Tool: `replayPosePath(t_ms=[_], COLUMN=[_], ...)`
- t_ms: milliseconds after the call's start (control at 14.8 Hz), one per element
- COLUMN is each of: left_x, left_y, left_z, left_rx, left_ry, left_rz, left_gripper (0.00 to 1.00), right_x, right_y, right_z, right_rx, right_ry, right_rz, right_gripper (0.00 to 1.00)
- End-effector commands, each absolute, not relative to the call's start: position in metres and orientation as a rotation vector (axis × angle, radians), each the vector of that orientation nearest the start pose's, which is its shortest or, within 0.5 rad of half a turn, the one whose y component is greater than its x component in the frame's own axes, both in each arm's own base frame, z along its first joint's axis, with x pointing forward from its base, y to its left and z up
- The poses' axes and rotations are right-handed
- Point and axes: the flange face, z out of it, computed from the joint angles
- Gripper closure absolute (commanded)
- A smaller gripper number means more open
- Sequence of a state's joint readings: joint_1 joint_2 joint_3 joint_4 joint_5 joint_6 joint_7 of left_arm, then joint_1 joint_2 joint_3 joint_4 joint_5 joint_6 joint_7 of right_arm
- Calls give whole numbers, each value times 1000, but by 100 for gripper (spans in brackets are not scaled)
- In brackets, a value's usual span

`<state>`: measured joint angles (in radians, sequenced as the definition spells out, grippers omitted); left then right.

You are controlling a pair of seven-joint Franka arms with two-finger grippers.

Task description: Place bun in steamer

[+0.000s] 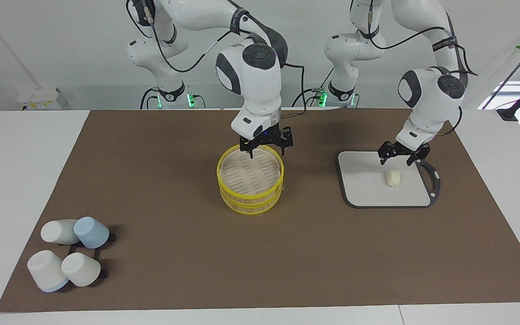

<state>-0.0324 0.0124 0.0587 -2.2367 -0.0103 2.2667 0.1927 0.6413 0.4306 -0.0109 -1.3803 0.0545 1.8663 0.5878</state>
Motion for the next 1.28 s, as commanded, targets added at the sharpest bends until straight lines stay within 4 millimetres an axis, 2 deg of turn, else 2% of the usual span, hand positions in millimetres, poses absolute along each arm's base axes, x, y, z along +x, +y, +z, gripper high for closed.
replayPosePath(t_ms=[0, 270, 540, 675, 878, 945, 1080, 1215], left_x=[529, 523, 529, 532, 534, 534, 534, 538], left_y=[32, 34, 32, 28, 29, 30, 32, 31], left_z=[352, 329, 312, 299, 301, 301, 301, 308], left_rx=[-3116, -3107, -3101, -3099, -3099, -3099, -3100, -3103], left_ry=[305, 332, 346, 356, 355, 355, 351, 355], left_rz=[-54, -93, -104, -102, -92, -92, -85, -61], left_gripper=[0, 0, 0, 2, 7, 7, 8, 15], right_x=[557, 552, 549, 532, 528, 529, 529, 531], right_y=[432, 434, 433, 454, 460, 459, 457, 455], right_z=[457, 417, 395, 391, 377, 377, 374, 372], right_rx=[-3105, -3096, -3082, -3084, -3097, -3105, -3113, -3116], right_ry=[-43, -57, -56, -118, -132, -132, -140, -133], right_rz=[-88, -121, -136, -132, -116, -110, -115, -112], right_gripper=[0, 0, 0, 0, 0, 3, 17, 32])
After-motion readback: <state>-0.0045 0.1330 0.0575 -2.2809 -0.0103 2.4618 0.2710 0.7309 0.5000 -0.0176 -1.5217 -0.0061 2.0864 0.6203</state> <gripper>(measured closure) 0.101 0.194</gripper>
